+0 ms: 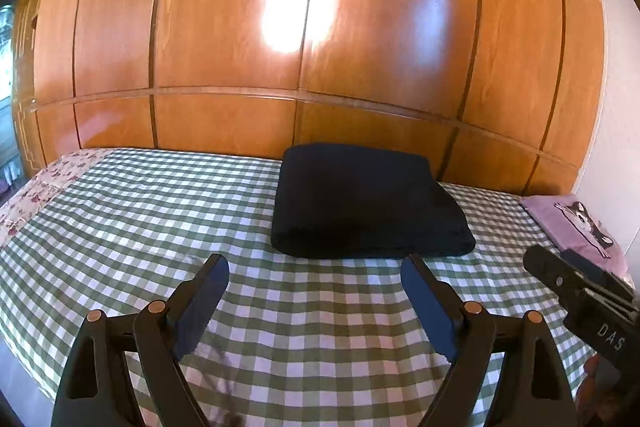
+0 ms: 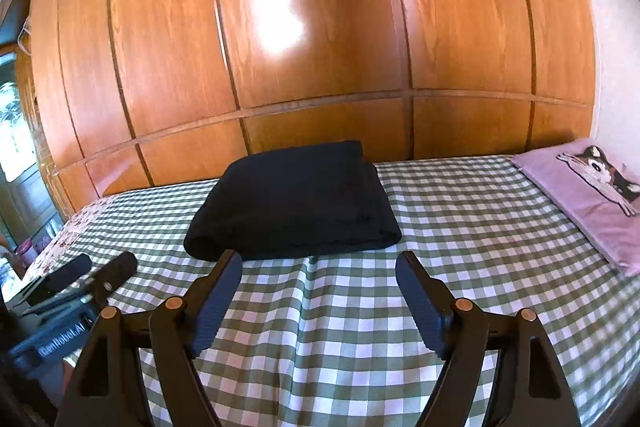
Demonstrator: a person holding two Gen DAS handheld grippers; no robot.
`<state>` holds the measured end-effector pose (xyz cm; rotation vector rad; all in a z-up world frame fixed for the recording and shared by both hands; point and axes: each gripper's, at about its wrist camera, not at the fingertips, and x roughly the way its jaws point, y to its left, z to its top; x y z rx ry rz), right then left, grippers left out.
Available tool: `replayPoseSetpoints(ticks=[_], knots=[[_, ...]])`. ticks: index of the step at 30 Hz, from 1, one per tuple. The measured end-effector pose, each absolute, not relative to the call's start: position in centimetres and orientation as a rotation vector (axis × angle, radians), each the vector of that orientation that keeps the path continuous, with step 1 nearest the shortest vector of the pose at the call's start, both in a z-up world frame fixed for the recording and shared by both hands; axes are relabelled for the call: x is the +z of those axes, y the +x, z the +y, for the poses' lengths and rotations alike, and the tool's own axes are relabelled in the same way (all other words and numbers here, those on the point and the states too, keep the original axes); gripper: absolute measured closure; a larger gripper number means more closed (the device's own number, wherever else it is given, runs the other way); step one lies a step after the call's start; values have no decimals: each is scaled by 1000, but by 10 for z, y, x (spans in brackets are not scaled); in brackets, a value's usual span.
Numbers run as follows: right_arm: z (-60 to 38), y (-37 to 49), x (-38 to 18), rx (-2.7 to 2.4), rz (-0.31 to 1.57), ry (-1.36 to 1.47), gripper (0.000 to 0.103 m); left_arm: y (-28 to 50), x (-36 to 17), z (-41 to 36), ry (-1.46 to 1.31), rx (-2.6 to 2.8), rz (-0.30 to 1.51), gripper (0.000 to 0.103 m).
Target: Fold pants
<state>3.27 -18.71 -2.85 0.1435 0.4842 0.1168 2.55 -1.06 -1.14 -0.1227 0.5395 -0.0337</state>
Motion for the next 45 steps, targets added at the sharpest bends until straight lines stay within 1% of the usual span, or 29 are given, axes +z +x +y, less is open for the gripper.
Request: replayPoseSetpoints(ticks=[7, 24, 41, 45], knots=[[-186, 29, -23, 100, 462, 116, 23, 22, -6, -6, -176, -39, 551, 14], [-187, 29, -21, 102, 468, 139, 23, 22, -6, -14, -111, -23, 547, 14], [-185, 29, -23, 107, 478, 147, 23, 25, -10, -8, -158, -34, 576, 14], [-185, 30, -24, 107, 486, 155, 23, 22, -9, -9, -126, -12, 549, 14]])
